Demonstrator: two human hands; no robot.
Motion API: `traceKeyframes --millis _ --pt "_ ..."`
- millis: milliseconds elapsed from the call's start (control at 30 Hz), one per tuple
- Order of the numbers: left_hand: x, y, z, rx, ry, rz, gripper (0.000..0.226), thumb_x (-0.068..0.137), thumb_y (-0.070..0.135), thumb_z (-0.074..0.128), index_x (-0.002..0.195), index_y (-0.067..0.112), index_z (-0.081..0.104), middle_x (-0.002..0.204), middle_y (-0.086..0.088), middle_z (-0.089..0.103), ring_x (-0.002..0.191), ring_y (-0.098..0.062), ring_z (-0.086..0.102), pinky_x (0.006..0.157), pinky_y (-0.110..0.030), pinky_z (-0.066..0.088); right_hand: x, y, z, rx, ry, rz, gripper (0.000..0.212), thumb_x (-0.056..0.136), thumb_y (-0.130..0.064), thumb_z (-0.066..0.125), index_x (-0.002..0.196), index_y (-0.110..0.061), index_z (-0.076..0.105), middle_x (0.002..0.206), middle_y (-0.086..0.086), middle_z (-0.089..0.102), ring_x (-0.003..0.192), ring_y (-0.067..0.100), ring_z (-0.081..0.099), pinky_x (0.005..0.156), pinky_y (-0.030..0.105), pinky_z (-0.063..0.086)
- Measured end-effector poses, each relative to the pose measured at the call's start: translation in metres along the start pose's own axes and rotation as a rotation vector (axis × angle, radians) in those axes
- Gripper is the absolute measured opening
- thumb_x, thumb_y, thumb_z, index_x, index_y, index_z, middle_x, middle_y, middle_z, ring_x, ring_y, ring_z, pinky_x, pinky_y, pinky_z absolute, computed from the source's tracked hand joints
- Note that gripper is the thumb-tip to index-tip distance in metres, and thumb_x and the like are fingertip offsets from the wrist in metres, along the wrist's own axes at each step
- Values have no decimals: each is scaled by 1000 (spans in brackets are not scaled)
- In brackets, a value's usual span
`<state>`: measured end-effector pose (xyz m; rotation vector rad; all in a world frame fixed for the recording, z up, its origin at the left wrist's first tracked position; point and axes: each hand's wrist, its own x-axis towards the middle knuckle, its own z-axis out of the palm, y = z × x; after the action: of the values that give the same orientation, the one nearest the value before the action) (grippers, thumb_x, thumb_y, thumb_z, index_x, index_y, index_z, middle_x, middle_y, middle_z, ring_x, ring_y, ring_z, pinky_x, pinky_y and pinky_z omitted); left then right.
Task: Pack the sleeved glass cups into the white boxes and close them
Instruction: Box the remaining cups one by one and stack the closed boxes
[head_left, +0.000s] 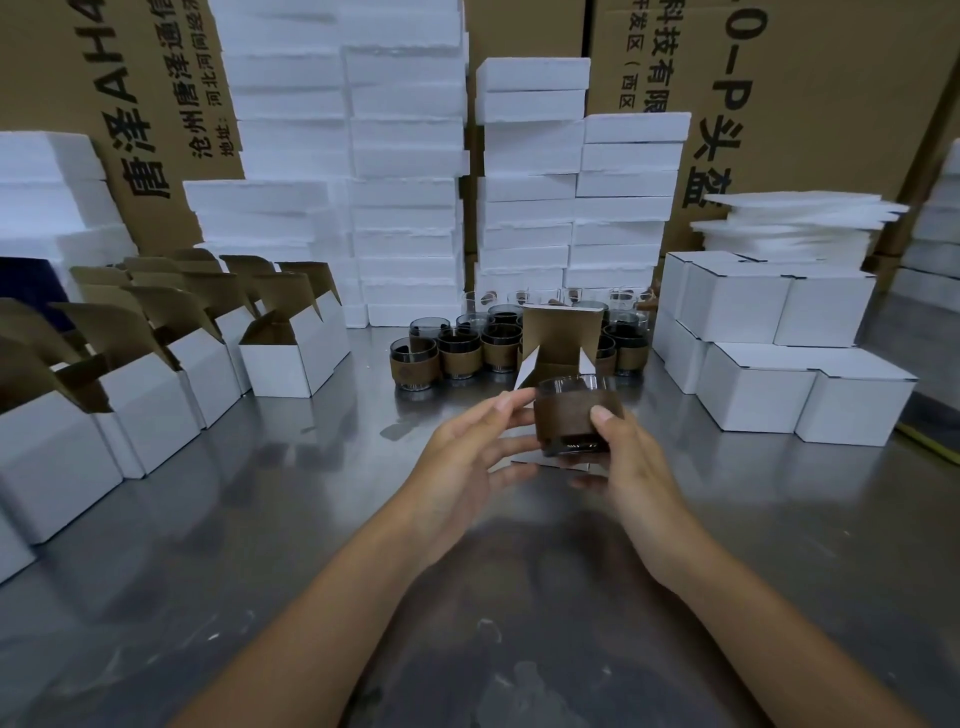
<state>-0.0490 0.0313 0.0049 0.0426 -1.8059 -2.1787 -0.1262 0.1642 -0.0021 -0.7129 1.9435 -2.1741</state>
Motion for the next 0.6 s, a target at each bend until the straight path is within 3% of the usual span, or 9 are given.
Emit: traceKeyframes --millis 133,367,500,600 --pt "-1 1 -1 -8 -26 0 46 81 47 53 118 23 64 109 3 70 105 -19 65 94 -36 50 0 -4 -1 29 14 35 25 98 -28 37 89 -27 60 66 -6 71 58 6 66 57 23 49" --pt "0 1 -1 -15 -63 6 45 81 48 51 118 26 63 111 5 69 107 -17 64 94 -33 51 -5 -8 -1 23 -1 -17 24 99 -26 36 100 -23 60 80 -1 70 63 5 66 62 23 51" --pt "0 0 -2 -13 -72 -3 49 81 51 55 123 26 60 120 4 66 112 -18 62 98 -36 47 -7 -7 0 40 5 -108 12 94 -20 50 103 -25 56 90 -8 68 79 0 66 65 15 53" --pt "1 -2 -1 -20 -90 -20 47 82 49 54 122 26 62 120 5 66 110 -17 63 97 -36 47 -9 -6 0 5 31 -175 26 85 -17 65 107 -22 54 89 -13 65 77 -9 62 67 9 50"
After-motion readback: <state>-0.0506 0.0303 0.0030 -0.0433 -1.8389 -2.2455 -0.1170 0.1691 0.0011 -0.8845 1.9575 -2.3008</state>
